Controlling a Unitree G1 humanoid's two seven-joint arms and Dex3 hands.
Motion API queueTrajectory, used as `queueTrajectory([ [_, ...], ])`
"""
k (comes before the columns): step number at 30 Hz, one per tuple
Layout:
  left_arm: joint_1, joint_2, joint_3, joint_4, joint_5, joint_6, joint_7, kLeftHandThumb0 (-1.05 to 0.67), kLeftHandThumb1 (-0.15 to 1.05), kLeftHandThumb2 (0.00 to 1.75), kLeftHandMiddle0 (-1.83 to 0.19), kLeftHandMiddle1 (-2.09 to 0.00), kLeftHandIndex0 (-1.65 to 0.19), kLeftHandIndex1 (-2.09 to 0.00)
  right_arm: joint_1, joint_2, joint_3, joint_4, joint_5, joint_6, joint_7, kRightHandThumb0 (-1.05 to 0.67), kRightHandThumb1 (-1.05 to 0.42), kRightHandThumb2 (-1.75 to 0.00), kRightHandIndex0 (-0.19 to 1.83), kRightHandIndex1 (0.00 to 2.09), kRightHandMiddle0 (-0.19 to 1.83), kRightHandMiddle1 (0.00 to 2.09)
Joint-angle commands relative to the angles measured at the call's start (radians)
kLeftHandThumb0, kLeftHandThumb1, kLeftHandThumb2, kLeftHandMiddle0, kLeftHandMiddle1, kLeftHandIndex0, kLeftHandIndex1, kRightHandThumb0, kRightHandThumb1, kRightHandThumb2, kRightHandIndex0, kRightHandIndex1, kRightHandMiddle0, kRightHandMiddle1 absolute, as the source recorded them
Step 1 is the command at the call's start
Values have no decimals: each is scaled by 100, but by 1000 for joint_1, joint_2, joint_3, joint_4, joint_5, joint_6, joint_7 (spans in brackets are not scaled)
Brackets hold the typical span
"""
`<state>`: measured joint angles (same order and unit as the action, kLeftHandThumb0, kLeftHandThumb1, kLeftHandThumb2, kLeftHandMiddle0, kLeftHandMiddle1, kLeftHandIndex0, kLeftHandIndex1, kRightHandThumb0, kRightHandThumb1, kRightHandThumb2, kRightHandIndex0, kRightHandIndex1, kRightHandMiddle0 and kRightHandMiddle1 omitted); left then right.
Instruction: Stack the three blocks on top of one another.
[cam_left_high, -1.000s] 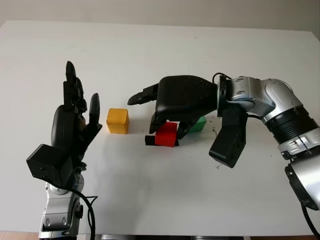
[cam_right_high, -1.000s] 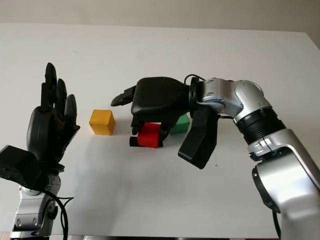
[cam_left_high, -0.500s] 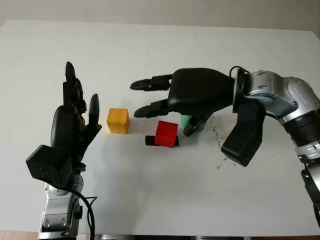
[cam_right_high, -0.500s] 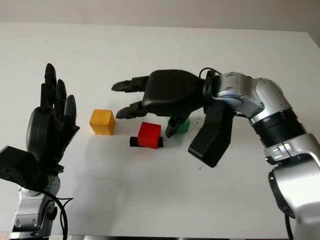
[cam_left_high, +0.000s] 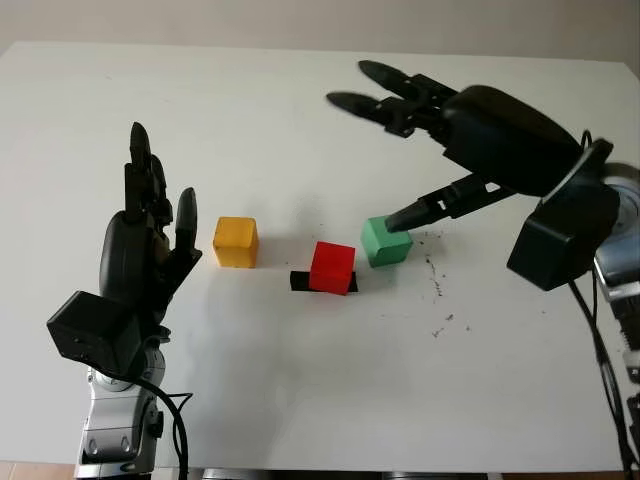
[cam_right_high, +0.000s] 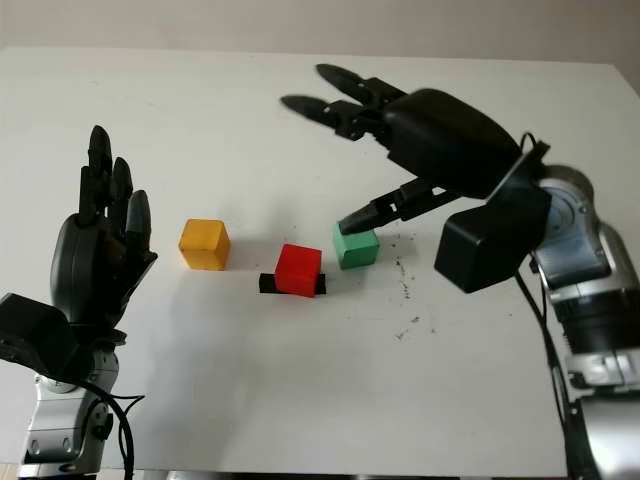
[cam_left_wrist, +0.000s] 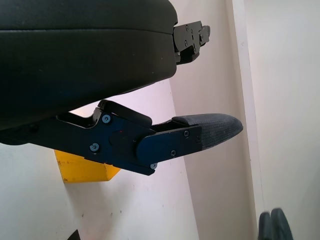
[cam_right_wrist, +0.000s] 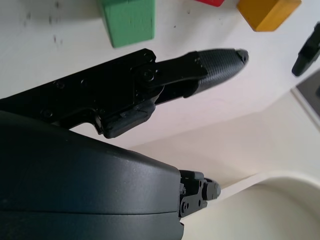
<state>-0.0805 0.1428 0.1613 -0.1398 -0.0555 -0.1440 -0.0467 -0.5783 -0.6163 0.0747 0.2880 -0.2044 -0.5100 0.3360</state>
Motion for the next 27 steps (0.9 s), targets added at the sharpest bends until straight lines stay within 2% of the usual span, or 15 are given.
queueTrajectory([
  [1, 8, 8, 7, 2, -5, -16, -8, -68, 105, 59, 18, -5, 18, -6, 46, 40, -25, -17, 36, 44, -16, -84, -105, -41, -15, 1, -11, 1],
  [4, 10, 13, 10, 5, -8, -19, -14, -68, 105, 59, 19, -5, 18, -6, 115, 116, -42, -41, 107, 162, -26, -84, -105, -47, -18, 0, -18, 0],
  [7, 13, 23, 14, -4, 3, -7, -12, -69, 105, 59, 19, -5, 19, -5, 192, 205, -42, -105, 113, 284, -90, -87, -105, -62, -19, 0, -19, 0],
  [12, 9, 30, 21, -5, -1, -1, -14, -71, 105, 59, 19, -5, 19, -5, 275, 306, -64, -188, 150, 381, -147, -82, -105, -70, -19, 0, -19, 0],
  [16, 8, 34, 22, -3, -4, -3, -20, -71, 105, 59, 19, -4, 19, -5, 337, 405, -92, -245, 238, 429, -188, -80, -105, -69, -19, 0, -19, 0],
  [21, 7, 37, 23, -2, 0, 2, -17, -71, 105, 59, 19, -5, 19, -5, 381, 491, -119, -288, 305, 450, -233, -78, -105, -70, -19, 0, -19, 0],
  [27, -2, 39, 25, 16, -14, -15, -29, -69, 105, 59, 19, -5, 18, -5, 427, 535, -133, -333, 321, 470, -269, -78, -105, -73, -19, 0, -19, 0],
])
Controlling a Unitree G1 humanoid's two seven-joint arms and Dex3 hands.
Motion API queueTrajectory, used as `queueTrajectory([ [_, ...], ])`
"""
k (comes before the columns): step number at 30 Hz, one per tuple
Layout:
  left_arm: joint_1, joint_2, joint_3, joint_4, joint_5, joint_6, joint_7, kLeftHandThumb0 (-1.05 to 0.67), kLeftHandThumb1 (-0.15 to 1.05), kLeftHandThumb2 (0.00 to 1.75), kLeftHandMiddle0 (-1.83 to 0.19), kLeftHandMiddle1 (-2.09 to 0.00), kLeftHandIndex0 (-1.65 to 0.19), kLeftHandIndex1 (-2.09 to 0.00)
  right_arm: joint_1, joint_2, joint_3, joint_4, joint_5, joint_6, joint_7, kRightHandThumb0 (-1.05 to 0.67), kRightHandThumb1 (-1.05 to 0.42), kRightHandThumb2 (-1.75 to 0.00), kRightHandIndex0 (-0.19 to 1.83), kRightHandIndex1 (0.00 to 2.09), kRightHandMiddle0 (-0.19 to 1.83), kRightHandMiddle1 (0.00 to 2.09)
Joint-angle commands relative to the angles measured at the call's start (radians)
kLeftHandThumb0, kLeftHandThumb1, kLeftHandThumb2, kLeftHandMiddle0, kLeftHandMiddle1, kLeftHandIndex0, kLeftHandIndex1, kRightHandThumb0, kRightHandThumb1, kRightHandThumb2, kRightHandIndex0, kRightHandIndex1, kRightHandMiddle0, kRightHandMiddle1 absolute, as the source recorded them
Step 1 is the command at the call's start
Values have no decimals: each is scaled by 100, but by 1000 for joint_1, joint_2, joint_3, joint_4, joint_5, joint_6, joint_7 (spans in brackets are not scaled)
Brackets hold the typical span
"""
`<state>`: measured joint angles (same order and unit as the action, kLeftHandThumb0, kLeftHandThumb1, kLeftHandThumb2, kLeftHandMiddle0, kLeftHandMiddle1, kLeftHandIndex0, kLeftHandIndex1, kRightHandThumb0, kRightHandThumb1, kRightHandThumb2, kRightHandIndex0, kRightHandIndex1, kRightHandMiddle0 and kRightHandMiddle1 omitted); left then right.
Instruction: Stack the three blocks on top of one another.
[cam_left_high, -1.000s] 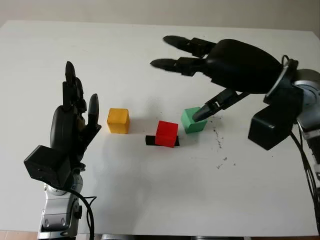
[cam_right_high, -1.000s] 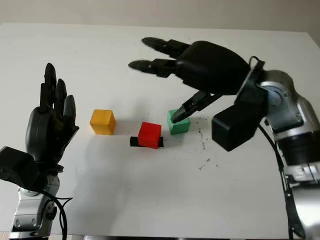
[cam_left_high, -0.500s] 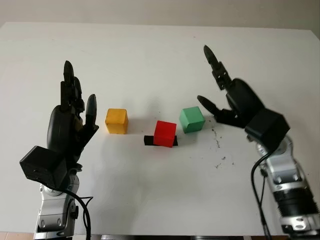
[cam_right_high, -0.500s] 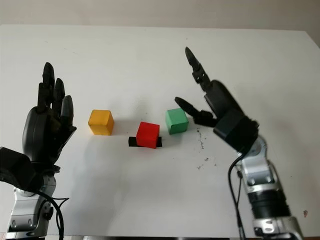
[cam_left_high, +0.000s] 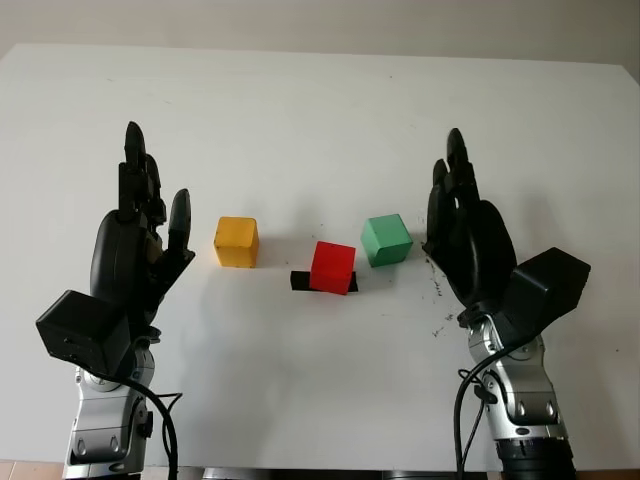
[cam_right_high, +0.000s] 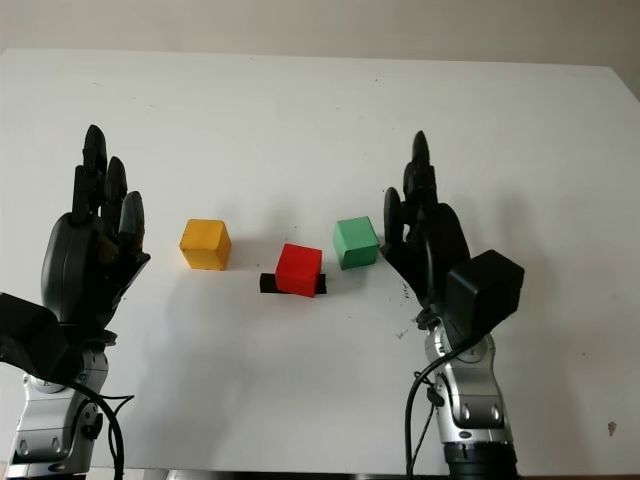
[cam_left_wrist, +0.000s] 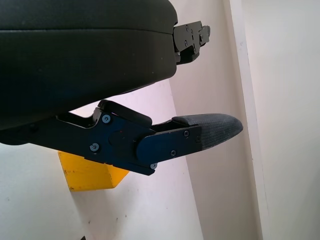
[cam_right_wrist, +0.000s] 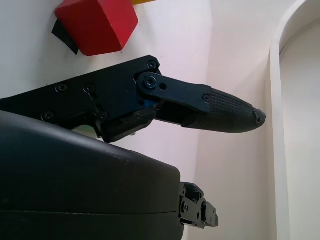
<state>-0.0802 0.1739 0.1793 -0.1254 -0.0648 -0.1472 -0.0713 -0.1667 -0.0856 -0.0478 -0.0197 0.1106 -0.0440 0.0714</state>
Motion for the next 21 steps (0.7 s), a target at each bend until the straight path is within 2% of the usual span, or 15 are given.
queueTrajectory([
  [1, -2, 10, 8, 2, -7, -10, -8, -69, 105, 59, 19, -5, 19, -5, 20, 8, -13, -28, 11, 1, -3, -78, -105, -72, -19, 0, -19, 0],
  [6, -3, 29, 7, 3, -8, -10, -27, -68, 105, 59, 19, -5, 18, -5, 36, 10, -19, -46, 18, 9, 2, -78, -105, -72, -19, 0, -19, 0],
  [8, -4, 57, -2, 11, 70, -20, -4, -63, 105, 58, 12, -8, 13, -8, 42, 10, -21, -50, 17, 8, 2, -77, -105, -71, -19, 0, -19, 0],
  [12, -4, 94, -9, -8, 153, 36, 11, -62, 105, 42, 9, -6, 8, -7, 42, 7, -24, -47, 12, 7, 1, -78, -105, -70, -19, 0, -19, 0],
  [15, -35, 168, -21, 9, 313, -4, 56, -60, 105, 28, 7, -6, 4, -8, 38, 8, -31, -37, 9, -6, 1, -78, -105, -68, -19, 0, -19, 0],
  [17, -55, 200, -26, 21, 373, -23, 75, -61, 105, 18, 5, -6, -1, -8, 37, 9, -35, -34, 10, -12, 1, -79, -105, -67, -19, 0, -19, 0],
  [19, -83, 248, -33, 18, 415, -15, 56, -63, 104, 12, 6, -5, -3, -8, 36, 10, -38, -33, 15, -14, 5, -79, -105, -66, -19, 0, -19, 0],
  [21, -116, 316, -44, 12, 460, 6, 4, -61, 98, 6, 9, -4, -6, -8, 33, 8, -38, -34, 15, -13, 8, -78, -105, -66, -19, 0, -19, 0],
])
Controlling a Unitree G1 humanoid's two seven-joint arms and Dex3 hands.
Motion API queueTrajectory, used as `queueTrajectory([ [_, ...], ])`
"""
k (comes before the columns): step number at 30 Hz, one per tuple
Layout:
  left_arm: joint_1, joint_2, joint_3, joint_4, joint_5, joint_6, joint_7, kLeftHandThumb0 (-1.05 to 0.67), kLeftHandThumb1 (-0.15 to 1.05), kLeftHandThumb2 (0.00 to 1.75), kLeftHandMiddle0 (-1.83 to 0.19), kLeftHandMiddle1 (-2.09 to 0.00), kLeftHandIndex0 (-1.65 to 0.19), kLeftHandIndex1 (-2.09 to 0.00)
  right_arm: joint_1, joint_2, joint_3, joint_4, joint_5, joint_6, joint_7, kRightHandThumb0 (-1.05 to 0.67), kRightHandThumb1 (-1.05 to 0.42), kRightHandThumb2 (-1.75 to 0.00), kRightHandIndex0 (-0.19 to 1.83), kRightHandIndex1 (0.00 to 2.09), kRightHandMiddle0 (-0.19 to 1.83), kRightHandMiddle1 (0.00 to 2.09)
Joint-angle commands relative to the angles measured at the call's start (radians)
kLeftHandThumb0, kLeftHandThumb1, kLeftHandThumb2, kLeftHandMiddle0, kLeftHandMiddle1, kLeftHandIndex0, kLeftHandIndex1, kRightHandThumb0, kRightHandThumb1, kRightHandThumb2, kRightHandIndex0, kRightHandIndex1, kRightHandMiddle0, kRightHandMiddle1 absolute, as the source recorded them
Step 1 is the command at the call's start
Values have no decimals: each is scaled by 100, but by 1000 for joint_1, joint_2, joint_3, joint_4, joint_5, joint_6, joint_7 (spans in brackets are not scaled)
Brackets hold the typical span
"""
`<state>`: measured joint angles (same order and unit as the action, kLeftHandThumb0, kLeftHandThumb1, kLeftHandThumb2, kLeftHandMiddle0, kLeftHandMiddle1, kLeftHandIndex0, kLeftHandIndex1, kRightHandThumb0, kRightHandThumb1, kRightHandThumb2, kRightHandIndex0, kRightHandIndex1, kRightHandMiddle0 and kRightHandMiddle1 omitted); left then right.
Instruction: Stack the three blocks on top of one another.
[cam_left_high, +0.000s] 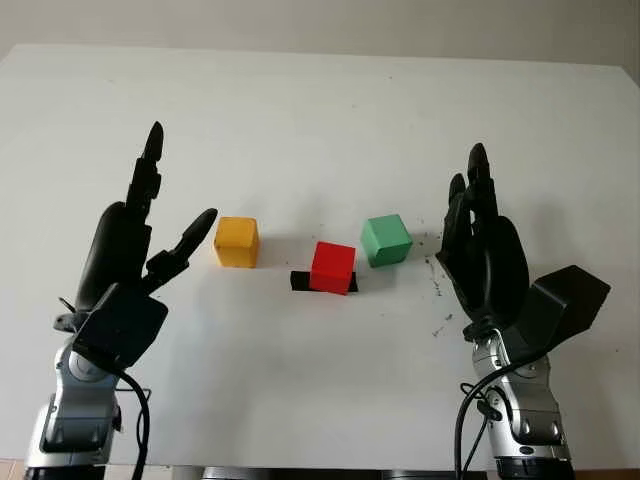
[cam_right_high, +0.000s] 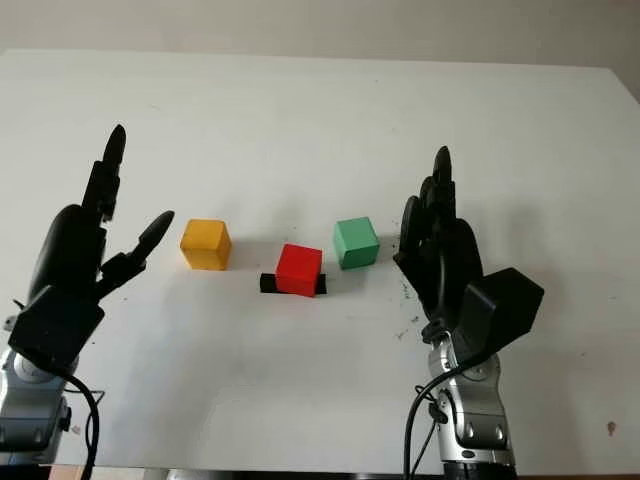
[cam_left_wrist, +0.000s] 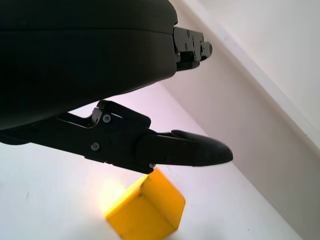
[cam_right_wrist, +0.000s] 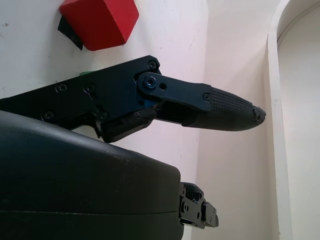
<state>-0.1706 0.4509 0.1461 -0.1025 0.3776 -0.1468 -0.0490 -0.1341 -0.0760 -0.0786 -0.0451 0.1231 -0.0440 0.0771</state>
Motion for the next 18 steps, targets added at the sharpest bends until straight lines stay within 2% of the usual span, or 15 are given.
queueTrajectory([
  [1, -41, 72, -19, -14, 39, 19, -49, -61, 95, 5, 9, -4, -7, -8, -1, -2, -7, -8, 2, -13, 3, -78, -105, -66, -19, 0, -19, 0],
  [6, -99, 191, -71, 19, 109, 6, -150, -72, 94, 5, 7, -6, -13, -8, -2, 6, -4, -7, 3, -13, 1, -77, -105, -67, -19, 0, -19, 0],
  [10, -122, 210, -92, 38, 105, 7, -188, -68, 89, 4, 1, -8, -18, -9, 0, 12, -3, -4, -3, -14, -4, -78, -105, -66, -19, 0, -19, 0],
  [12, -130, 212, -100, 41, 100, 17, -205, -66, 86, 4, -13, -9, -24, -9, 1, 14, -3, -6, -4, -12, -8, -78, -105, -66, -19, 0, -19, 0],
  [14, -137, 219, -110, 33, 107, 44, -235, -65, 86, 5, -17, -8, -26, -8, 2, 17, -5, -9, -1, -8, -11, -78, -105, -65, -19, 0, -19, 0],
  [18, -152, 249, -140, 34, 157, 58, -268, -67, 87, 6, -3, -2, -23, -6, 3, 16, -5, -10, -1, -13, -9, -78, -105, -65, -19, 0, -19, 0],
])
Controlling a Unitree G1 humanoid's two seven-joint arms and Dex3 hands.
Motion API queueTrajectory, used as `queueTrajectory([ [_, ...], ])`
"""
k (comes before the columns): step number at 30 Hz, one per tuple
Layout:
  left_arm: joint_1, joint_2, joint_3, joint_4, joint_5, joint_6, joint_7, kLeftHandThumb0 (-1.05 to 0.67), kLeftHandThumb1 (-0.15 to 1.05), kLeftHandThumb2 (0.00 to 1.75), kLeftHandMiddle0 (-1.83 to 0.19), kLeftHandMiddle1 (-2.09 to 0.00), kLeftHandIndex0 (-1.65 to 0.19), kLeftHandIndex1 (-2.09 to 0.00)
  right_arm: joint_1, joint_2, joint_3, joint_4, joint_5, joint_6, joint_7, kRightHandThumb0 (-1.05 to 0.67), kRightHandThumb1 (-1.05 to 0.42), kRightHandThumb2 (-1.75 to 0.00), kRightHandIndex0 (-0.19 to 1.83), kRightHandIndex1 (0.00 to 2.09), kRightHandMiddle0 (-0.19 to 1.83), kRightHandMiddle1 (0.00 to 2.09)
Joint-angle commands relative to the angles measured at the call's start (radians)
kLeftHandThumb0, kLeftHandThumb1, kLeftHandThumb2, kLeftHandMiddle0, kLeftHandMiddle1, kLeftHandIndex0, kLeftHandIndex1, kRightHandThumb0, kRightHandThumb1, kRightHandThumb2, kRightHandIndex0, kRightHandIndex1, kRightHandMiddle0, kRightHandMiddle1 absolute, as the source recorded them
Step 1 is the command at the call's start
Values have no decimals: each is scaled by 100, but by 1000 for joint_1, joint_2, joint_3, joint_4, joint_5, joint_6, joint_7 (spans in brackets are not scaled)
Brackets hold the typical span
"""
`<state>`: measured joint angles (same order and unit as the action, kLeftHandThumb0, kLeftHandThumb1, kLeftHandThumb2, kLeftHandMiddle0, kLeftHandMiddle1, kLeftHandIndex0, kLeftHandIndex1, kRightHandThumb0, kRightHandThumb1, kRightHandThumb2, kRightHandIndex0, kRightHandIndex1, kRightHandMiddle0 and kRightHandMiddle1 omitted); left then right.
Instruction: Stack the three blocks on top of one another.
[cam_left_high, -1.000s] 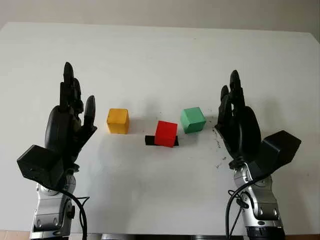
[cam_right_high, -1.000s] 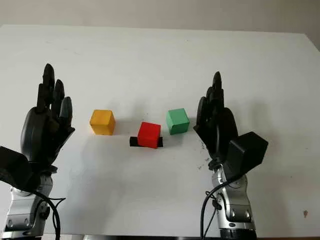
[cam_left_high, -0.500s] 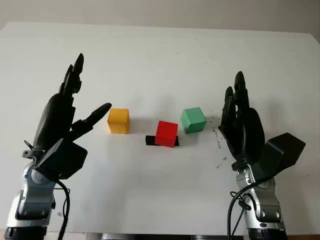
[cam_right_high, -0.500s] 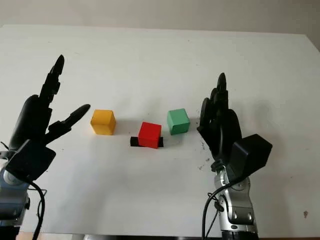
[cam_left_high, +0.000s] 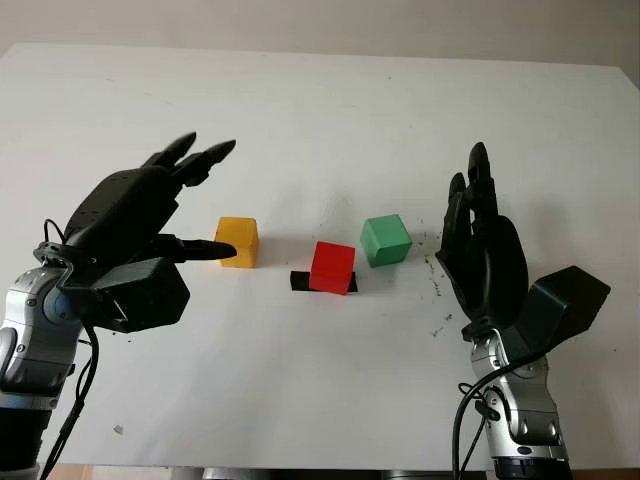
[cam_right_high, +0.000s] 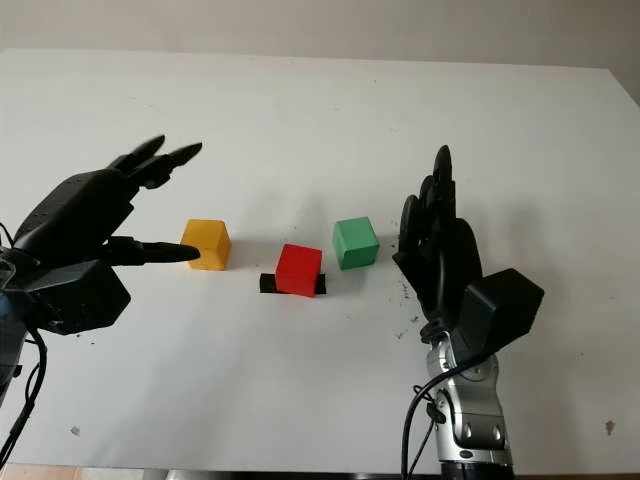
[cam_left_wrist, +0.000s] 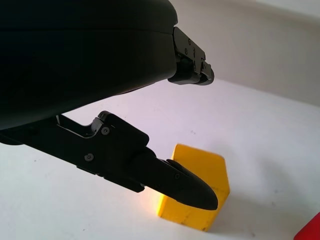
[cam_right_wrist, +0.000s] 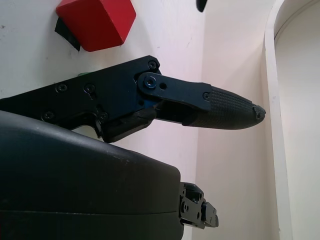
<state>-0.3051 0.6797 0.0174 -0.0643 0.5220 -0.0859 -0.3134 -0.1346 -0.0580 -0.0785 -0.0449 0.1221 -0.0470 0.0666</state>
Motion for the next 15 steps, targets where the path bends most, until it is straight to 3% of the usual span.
queueTrajectory([
  [1, -20, 26, -18, -2, 25, -4, -3, -69, 87, 6, 0, -1, -22, -5, 4, -3, -5, -10, 1, -11, 4, -78, -105, -65, -19, 0, -19, 0],
  [8, -41, 37, -59, 42, 85, -34, 19, -71, 86, 5, 3, -4, -23, -6, 8, -3, -9, -16, 3, -10, 7, -77, -105, -64, -19, 0, -19, 0],
  [15, -44, 12, -99, 72, 131, -38, 70, -66, 82, 4, -4, -7, -36, -11, 10, 0, -11, -23, 4, -7, 3, -75, -105, -64, -19, 0, -19, 0],
])
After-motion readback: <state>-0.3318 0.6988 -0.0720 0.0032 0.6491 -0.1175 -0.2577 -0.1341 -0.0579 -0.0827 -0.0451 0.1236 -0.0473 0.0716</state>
